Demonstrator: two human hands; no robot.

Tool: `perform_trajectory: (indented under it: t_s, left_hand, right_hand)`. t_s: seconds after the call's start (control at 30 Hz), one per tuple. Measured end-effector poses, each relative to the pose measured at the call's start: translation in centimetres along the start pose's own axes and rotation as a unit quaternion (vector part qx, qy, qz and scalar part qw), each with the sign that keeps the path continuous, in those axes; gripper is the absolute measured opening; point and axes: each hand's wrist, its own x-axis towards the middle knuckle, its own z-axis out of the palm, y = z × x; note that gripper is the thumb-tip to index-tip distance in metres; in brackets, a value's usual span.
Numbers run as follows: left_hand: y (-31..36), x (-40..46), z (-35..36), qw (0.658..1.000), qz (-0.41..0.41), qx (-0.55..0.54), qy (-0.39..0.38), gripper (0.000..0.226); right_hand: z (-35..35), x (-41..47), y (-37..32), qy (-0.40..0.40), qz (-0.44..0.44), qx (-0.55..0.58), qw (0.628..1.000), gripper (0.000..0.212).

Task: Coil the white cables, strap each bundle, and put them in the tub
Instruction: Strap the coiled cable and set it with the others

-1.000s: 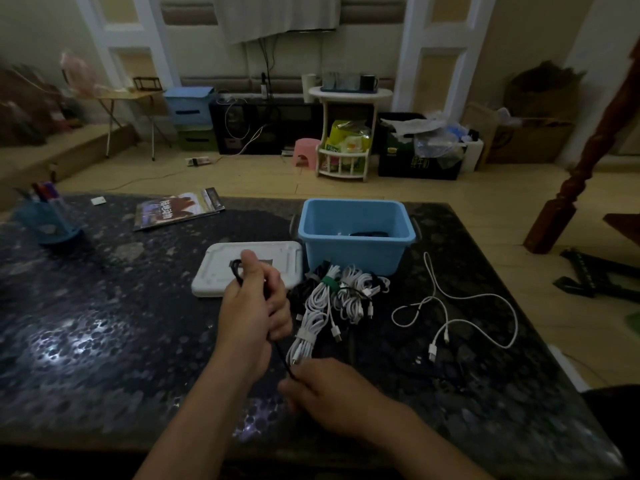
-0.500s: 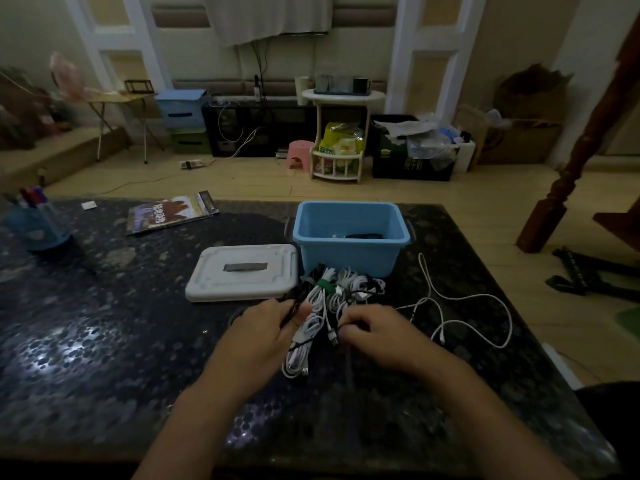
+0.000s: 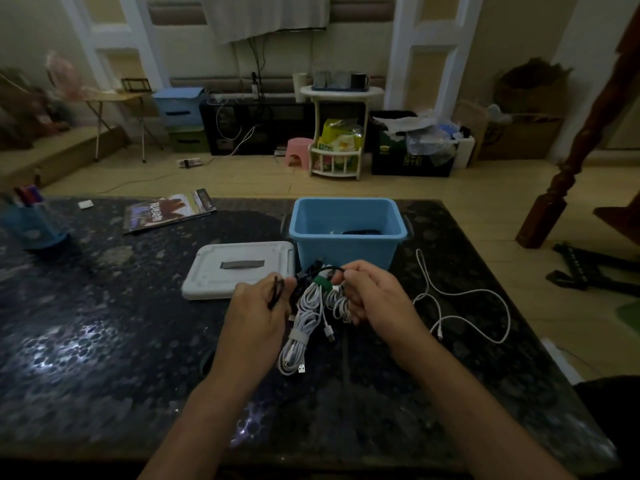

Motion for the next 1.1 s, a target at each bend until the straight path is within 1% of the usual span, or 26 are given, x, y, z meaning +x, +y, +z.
perform_trajectory:
  t_s: [0.1, 0.17, 0.23, 0.3, 0.43, 0.5, 0.57, 0.63, 0.7, 0.73, 0.8, 0.83, 0.87, 0.93, 0.97, 1.03, 1.1]
  left_hand:
    - [-0.3, 0.0, -0.1, 1.0, 0.008, 0.019, 0.009, 0.036]
    - [-0.3, -0.1, -0.1, 1.0, -0.001, 0.028, -0.002, 0.035]
    - [-0.4, -0.1, 0.1, 1.0, -0.005, 0.017, -0.009, 0.038]
    - [-0.1, -0.2, 0.1, 1.0, -0.027, -0.009, -0.012, 0.045]
    - [0.9, -0.5, -0.1, 0.993, -0.08, -0.087, -0.017, 0.063]
    - [1.0, -0.4, -0.4, 0.987, -0.101, -0.121, -0.017, 0.068]
    - [0.8, 0.0, -0.8, 0.983, -0.109, -0.147, -0.014, 0.068]
    - [0.6, 0.3, -0.9, 0.975, -0.117, -0.186, -0.028, 0.057]
    - [0.4, 0.4, -0.8, 0.961, -0.146, -0.228, -0.057, 0.044]
    - [0.2, 0.4, -0.7, 0.955, -0.161, -0.237, -0.071, 0.041]
    - [0.3, 0.3, -0.4, 0.958, -0.187, -0.199, -0.085, 0.04]
    - [0.5, 0.1, -0.3, 0.959, -0.199, -0.178, -0.092, 0.043]
    - [0.9, 0.0, -0.2, 0.954, -0.216, -0.182, -0.098, 0.049]
    - [1.6, -0.1, 0.0, 0.929, -0.253, -0.244, -0.117, 0.063]
    - [1.9, 0.0, -0.1, 0.918, -0.263, -0.268, -0.124, 0.065]
    - [2.5, 0.0, -0.2, 0.918, -0.251, -0.274, -0.138, 0.064]
    - [3.0, -0.2, -0.1, 0.92, -0.23, -0.279, -0.15, 0.064]
  right_hand:
    - [0.1, -0.1, 0.6, 0.015, -0.053, -0.094, 0.994, 0.025]
    - [0.1, -0.2, 0.9, 0.035, -0.07, -0.118, 0.99, 0.023]
    - [0.0, -0.2, 1.2, 0.051, -0.08, -0.147, 0.985, 0.022]
    - [0.1, -0.1, 1.3, 0.063, -0.083, -0.184, 0.977, 0.021]
    - [0.2, -0.3, 1.3, 0.053, -0.044, -0.234, 0.97, 0.022]
    - [0.0, -0.6, 1.2, 0.044, -0.063, -0.317, 0.945, 0.026]
    - [0.0, -1.0, 1.1, 0.038, -0.094, -0.383, 0.918, 0.028]
    - [0.1, -1.1, 1.0, 0.03, -0.095, -0.385, 0.917, 0.027]
    - [0.2, -1.0, 0.8, 0.026, -0.07, -0.339, 0.938, 0.024]
    - [0.3, -0.8, 0.5, 0.025, -0.05, -0.286, 0.957, 0.023]
    - [0.5, -0.9, -0.6, 0.002, -0.013, -0.147, 0.989, 0.023]
    - [0.6, -1.1, -1.0, -0.025, -0.01, -0.099, 0.995, 0.024]
    - [0.7, -1.4, -1.3, -0.055, -0.02, -0.079, 0.995, 0.024]
    - [1.3, -2.2, -1.4, -0.102, -0.05, -0.095, 0.989, 0.022]
    - [1.5, -2.5, -1.1, -0.11, -0.065, -0.118, 0.985, 0.02]
    - [2.0, -2.6, -0.5, -0.106, -0.096, -0.167, 0.976, 0.018]
    - [2.3, -2.5, -0.1, -0.102, -0.116, -0.205, 0.966, 0.023]
